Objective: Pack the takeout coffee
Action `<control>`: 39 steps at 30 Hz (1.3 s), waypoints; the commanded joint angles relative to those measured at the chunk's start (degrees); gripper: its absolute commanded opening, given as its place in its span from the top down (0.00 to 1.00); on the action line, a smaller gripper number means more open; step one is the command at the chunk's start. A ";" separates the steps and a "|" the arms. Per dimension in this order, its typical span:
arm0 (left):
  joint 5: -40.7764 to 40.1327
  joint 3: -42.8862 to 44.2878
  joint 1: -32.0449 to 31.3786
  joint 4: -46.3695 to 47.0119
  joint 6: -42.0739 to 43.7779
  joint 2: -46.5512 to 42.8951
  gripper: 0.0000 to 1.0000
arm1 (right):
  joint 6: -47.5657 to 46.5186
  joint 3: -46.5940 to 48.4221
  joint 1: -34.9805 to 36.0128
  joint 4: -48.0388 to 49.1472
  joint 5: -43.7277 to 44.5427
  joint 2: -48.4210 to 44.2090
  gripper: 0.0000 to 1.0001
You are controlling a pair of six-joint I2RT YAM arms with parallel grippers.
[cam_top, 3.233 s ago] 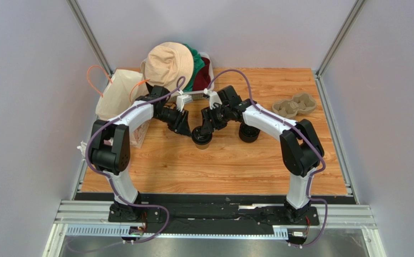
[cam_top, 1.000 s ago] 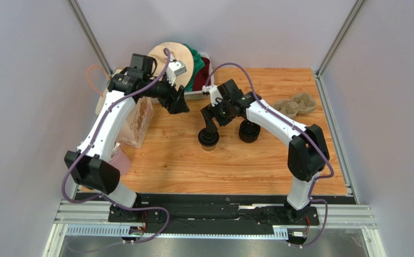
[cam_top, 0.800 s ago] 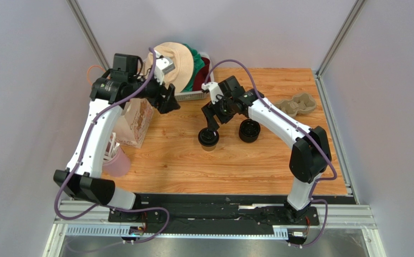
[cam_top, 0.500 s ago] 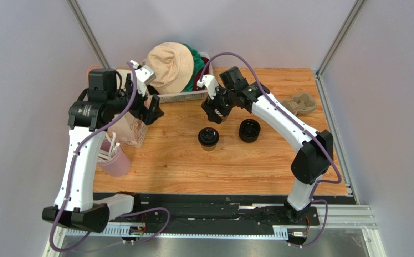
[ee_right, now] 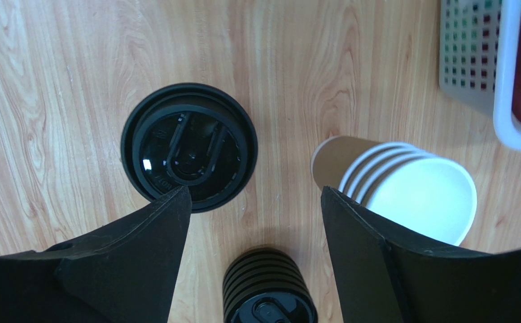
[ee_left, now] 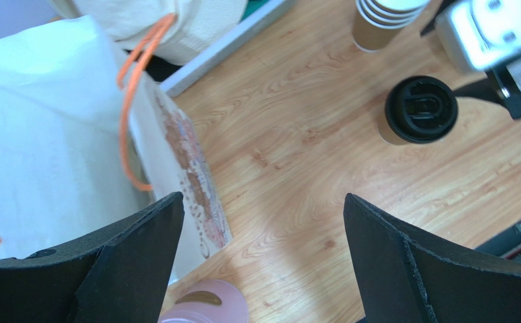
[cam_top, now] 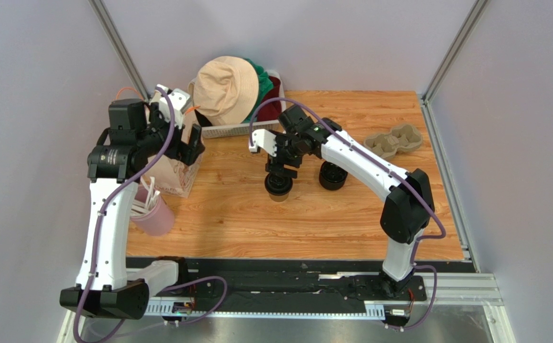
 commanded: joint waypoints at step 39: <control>4.49 -5.05 10.06 6.49 -4.67 -5.18 0.01 | -28.20 18.19 6.03 -17.46 -3.56 15.66 0.47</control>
